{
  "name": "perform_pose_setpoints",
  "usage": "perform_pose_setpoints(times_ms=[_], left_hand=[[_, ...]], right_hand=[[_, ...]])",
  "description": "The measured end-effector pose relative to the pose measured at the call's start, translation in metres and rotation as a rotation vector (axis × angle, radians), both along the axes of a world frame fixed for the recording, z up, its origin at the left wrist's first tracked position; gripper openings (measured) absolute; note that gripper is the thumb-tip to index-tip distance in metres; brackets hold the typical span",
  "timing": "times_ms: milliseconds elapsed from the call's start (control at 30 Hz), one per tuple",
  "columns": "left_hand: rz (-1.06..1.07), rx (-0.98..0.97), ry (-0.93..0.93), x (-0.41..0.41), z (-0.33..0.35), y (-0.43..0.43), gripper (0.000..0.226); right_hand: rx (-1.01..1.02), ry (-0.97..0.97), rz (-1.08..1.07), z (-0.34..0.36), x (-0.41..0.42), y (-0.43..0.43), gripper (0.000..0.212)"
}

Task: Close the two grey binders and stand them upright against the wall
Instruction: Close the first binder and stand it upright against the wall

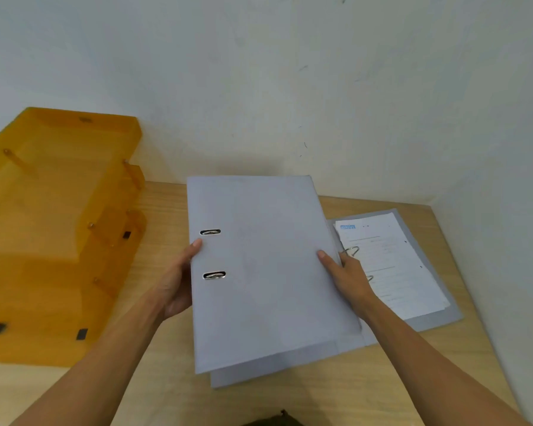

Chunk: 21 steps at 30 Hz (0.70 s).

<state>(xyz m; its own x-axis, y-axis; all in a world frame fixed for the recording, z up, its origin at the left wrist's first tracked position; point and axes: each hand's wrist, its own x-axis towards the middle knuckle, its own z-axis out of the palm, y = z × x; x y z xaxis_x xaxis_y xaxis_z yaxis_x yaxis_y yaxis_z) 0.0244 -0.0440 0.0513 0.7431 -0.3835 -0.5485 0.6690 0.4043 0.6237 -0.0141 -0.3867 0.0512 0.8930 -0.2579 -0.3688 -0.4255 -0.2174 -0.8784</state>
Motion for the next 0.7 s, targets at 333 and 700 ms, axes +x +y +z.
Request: perform_pose_setpoints(times_ms=[333,700], left_hand=[[-0.019,0.105,-0.267,0.021,0.054,-0.094,0.069],[-0.232,0.133,-0.543,0.014,0.103,-0.274,0.078]], right_hand=[[-0.301,0.047,0.064,0.059,0.026,-0.025,0.117],[-0.324,-0.093,0.292,0.125,-0.013,-0.099,0.160]])
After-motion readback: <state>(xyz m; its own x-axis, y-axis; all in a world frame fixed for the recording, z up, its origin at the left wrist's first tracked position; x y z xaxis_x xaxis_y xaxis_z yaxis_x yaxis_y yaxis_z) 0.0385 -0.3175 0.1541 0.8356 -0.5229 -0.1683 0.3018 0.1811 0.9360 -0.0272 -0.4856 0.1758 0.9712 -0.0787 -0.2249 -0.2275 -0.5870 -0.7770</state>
